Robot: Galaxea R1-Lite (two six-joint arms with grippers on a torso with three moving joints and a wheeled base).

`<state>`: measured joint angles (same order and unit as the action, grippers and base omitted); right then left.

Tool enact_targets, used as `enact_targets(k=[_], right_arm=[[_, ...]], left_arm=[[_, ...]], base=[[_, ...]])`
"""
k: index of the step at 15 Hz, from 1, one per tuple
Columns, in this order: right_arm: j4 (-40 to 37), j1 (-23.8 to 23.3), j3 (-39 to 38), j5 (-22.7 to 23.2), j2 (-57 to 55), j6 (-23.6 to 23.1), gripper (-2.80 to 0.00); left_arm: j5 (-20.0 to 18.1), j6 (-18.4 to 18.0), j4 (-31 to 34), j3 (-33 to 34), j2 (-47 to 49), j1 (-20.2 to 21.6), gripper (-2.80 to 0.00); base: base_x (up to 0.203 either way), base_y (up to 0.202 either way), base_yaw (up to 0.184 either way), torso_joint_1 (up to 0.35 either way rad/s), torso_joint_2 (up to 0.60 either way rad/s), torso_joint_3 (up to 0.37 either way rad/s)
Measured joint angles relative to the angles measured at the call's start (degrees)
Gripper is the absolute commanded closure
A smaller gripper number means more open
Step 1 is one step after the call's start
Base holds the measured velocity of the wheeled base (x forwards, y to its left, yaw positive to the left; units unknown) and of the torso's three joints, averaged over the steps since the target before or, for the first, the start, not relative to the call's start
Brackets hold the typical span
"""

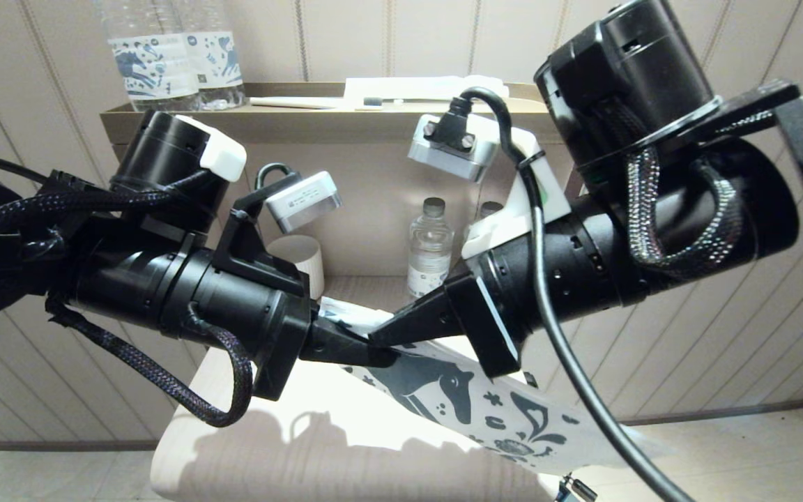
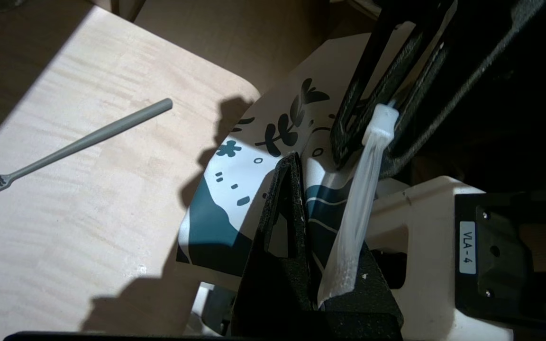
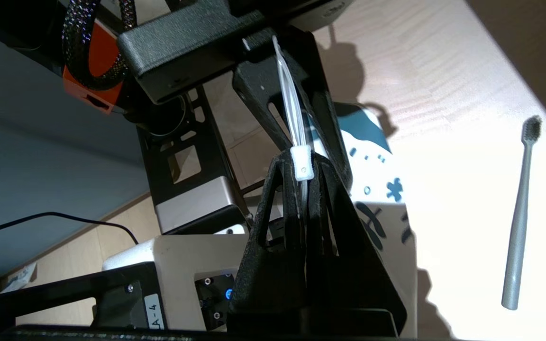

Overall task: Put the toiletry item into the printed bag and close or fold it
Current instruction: Open the storage bag

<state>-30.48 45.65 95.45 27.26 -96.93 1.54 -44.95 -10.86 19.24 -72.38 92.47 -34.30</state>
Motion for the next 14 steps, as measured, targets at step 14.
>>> enact_targets(k=[14], right_arm=[[2.3, -9.7, -19.2, 1.9, 15.7, -0.2, 0.00]], left_arm=[[-0.1, -0.3, 0.1, 0.1, -0.5, -0.1, 0.00]], base=[[0.000, 0.000, 0.000, 0.000, 0.00, 0.000]])
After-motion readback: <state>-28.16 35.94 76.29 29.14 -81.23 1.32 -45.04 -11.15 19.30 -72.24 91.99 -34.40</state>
